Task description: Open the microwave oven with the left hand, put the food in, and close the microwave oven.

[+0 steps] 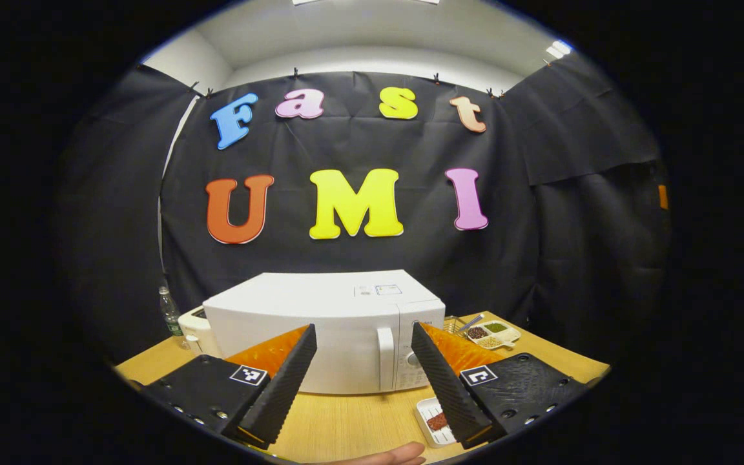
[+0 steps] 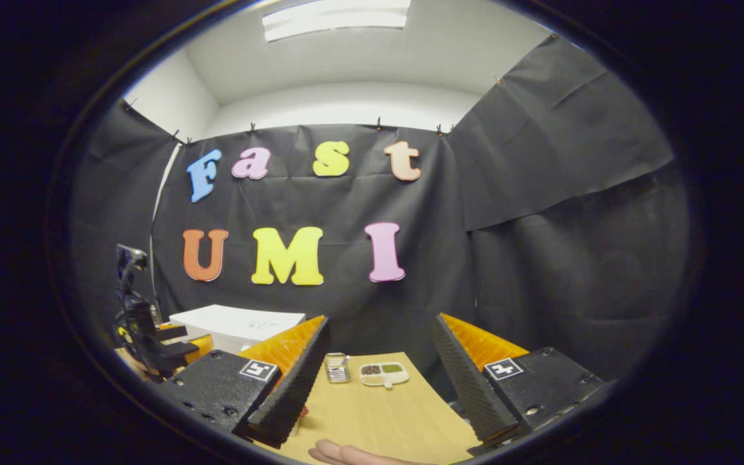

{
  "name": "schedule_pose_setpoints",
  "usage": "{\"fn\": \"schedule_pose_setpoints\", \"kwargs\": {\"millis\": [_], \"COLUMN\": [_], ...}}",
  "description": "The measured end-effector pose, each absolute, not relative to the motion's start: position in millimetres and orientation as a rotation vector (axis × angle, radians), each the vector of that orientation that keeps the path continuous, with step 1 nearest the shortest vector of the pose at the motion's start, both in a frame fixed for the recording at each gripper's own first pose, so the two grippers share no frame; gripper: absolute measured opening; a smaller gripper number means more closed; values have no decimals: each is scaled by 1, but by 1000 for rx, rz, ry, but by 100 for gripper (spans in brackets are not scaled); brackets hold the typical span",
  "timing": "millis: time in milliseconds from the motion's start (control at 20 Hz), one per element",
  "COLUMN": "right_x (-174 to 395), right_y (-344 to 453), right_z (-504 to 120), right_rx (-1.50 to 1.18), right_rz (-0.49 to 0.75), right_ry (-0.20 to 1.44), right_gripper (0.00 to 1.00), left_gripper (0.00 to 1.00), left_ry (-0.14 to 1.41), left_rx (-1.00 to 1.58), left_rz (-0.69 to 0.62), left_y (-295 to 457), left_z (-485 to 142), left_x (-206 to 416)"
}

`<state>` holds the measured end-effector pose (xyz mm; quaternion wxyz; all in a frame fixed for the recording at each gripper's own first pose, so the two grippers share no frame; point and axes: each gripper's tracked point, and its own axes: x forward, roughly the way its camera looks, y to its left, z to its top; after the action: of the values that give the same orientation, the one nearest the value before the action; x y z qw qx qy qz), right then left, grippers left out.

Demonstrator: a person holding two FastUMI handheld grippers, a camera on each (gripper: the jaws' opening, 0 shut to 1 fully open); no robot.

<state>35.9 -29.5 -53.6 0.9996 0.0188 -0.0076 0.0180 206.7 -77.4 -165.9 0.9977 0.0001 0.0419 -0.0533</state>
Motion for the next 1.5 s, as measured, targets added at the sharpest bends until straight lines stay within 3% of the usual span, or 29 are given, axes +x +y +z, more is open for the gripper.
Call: {"fn": "schedule_pose_setpoints", "kwargs": {"millis": [250,300,350,400,450,500,550,600,650,700,750,800,850,900,950,1000,1250,1500], "right_x": [41,42,43,44,45,46,47,47,47,47,48,49,51,52,52,52,46,33], "right_y": [-45,-47,-49,-52,-55,-61,-67,-70,-70,-69,-67,-64,-64,-64,-67,-70,-74,-57], "right_z": [-80,-86,-91,-95,-99,-101,-104,-105,-107,-110,-115,-119,-125,-128,-131,-132,-132,-129], "right_rx": [31,31,29,21,7,-9,-28,-43,-52,-57,-55,-52,-46,-41,-38,-37,-42,-25], "right_rz": [68,79,86,90,88,76,61,55,55,60,70,81,88,90,85,74,54,66], "right_ry": [49,64,73,78,80,78,75,68,64,68,77,91,108,125,138,144,150,159], "right_gripper": [100,92,92,100,100,100,92,92,100,92,92,100,92,100,93,100,100,100], "left_gripper": [95,95,95,88,95,94,83,93,89,94,59,25,6,14,2,8,8,8], "left_ry": [169,180,177,189,206,204,195,184,177,159,175,168,167,177,187,190,178,182], "left_rx": [48,51,47,36,4,-27,-52,-62,-63,-60,-96,-75,-53,-50,-74,-107,-73,-91], "left_rz": [-98,-86,-71,-58,-73,-72,-73,-63,-79,-47,-82,-58,-43,-36,-47,-58,-80,-184], "left_y": [-96,-97,-98,-98,-102,-105,-106,-105,-107,-102,-109,-105,-106,-105,-104,-108,-103,-95], "left_z": [-243,-254,-260,-269,-279,-281,-280,-278,-277,-276,-280,-276,-278,-279,-281,-280,-275,-276], "left_x": [261,269,277,285,288,293,297,298,297,304,307,305,308,308,309,306,283,238]}}
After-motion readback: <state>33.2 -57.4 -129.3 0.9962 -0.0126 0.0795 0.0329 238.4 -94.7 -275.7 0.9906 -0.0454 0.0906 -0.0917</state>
